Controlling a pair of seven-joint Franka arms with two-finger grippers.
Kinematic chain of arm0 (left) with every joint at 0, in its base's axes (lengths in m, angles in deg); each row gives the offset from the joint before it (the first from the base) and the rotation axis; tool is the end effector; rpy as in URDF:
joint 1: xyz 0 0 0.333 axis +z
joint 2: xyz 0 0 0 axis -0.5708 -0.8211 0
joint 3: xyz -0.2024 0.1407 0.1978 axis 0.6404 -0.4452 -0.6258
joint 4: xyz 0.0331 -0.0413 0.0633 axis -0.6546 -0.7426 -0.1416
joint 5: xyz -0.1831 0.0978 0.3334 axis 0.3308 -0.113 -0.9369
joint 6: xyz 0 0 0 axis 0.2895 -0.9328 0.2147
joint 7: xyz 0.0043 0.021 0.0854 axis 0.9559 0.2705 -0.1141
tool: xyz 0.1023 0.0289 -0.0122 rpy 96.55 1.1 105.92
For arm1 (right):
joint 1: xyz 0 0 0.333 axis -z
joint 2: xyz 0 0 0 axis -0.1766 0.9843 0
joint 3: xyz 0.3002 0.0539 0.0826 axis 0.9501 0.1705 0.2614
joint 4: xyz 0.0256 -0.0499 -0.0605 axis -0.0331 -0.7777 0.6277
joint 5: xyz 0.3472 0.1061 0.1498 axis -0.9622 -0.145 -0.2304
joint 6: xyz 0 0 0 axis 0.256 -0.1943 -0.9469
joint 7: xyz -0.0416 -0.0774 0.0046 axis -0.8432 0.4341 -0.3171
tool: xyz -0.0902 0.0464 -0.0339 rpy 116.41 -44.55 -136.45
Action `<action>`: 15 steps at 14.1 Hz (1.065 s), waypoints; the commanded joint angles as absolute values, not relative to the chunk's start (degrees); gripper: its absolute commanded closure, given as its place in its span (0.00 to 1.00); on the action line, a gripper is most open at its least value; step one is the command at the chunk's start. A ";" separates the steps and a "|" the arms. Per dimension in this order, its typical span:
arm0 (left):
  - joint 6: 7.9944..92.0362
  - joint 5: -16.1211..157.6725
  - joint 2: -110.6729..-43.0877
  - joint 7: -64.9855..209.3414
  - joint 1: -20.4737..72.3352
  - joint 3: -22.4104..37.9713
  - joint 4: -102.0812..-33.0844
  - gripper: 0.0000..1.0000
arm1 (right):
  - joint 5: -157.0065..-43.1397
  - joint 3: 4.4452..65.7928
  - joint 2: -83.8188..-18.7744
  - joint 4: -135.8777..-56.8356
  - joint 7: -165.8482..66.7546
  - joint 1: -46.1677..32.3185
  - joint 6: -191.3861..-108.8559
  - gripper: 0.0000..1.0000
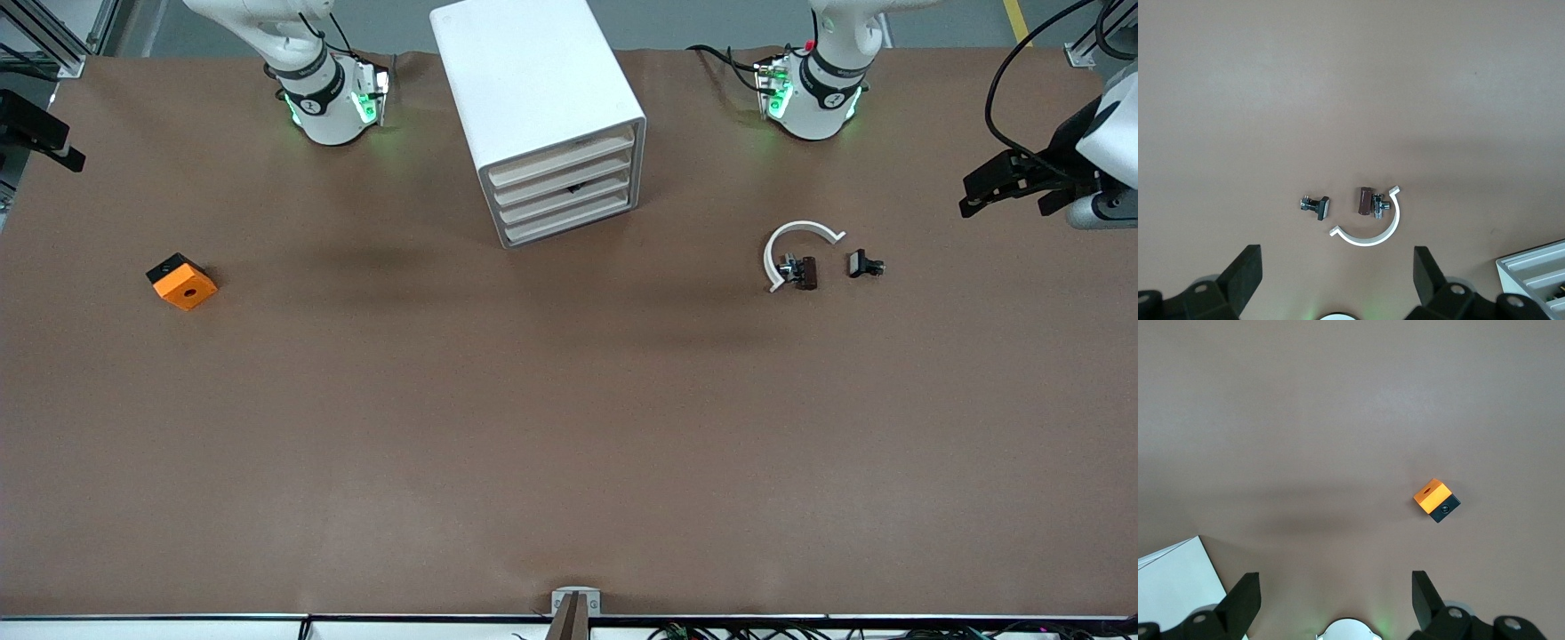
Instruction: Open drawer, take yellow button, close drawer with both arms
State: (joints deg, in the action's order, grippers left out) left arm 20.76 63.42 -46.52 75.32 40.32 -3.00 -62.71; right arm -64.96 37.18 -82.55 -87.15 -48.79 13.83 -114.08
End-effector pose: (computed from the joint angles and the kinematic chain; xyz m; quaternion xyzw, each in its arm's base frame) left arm 0.5234 -0.0239 0.6270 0.9997 0.0119 -0.0207 0.0080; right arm 0.4876 -0.0588 0.6825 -0.9993 0.0212 0.0202 0.0216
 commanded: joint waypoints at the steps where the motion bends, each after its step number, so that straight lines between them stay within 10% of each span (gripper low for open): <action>1: 19.51 62.49 -47.13 75.72 40.17 -2.81 -61.30 0.00 | -65.07 37.67 -83.81 -88.21 -49.44 14.39 -113.95 0.00; 15: 24.43 62.22 -61.62 74.24 38.15 -2.72 -63.85 0.00 | -63.21 37.67 -83.81 -88.39 -49.35 12.99 -115.10 0.00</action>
